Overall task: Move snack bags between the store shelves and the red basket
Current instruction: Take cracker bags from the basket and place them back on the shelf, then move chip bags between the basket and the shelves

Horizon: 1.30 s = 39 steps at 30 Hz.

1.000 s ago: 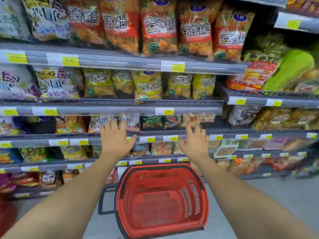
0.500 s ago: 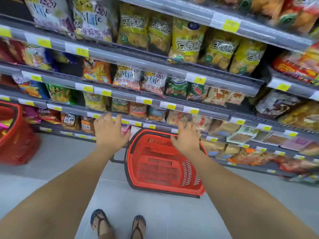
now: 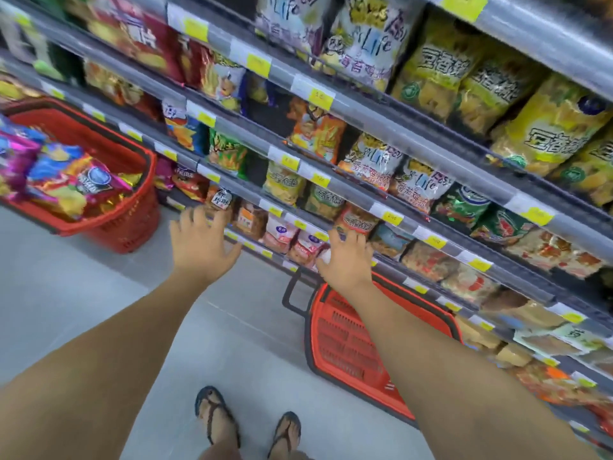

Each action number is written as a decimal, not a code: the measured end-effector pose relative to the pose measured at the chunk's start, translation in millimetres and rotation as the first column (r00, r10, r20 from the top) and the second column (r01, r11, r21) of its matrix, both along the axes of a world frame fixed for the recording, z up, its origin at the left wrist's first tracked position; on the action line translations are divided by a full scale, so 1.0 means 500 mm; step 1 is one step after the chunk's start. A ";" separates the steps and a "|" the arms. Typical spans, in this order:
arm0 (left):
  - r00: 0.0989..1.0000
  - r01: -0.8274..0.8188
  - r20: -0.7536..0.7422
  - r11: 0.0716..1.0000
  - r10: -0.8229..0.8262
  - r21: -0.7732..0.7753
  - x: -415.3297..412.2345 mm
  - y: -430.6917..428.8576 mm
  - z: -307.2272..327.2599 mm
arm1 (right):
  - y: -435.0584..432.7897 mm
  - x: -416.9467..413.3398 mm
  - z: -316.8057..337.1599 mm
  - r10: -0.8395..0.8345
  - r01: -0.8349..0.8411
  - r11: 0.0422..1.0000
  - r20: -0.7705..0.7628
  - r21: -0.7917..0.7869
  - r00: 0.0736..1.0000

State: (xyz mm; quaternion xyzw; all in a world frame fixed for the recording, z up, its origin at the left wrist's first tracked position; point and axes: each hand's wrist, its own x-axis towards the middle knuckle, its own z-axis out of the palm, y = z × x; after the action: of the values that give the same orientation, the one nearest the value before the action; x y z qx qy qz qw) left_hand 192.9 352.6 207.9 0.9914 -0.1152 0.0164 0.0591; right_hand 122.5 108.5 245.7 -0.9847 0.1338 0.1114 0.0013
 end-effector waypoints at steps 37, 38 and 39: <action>0.952 -0.306 -0.021 0.951 0.305 -0.040 0.483 0.595 -0.095 | 0.543 0.658 -0.109 0.343 -0.346 0.938 -0.112 -0.013 0.933; 0.955 -0.295 -0.027 0.955 0.294 -0.041 0.496 0.618 -0.099 | 0.563 0.665 -0.110 0.329 -0.332 0.943 -0.108 -0.012 0.938; 0.959 -0.282 -0.034 0.959 0.281 -0.035 0.509 0.641 -0.103 | 0.584 0.672 -0.110 0.314 -0.317 0.948 -0.102 -0.011 0.944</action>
State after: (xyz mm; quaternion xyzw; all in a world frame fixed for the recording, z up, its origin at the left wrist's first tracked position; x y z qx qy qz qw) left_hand 447.4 673.2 156.2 0.9965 0.0281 0.0125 0.0777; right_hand 458.6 400.4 190.8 -0.9866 -0.0241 0.1569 -0.0366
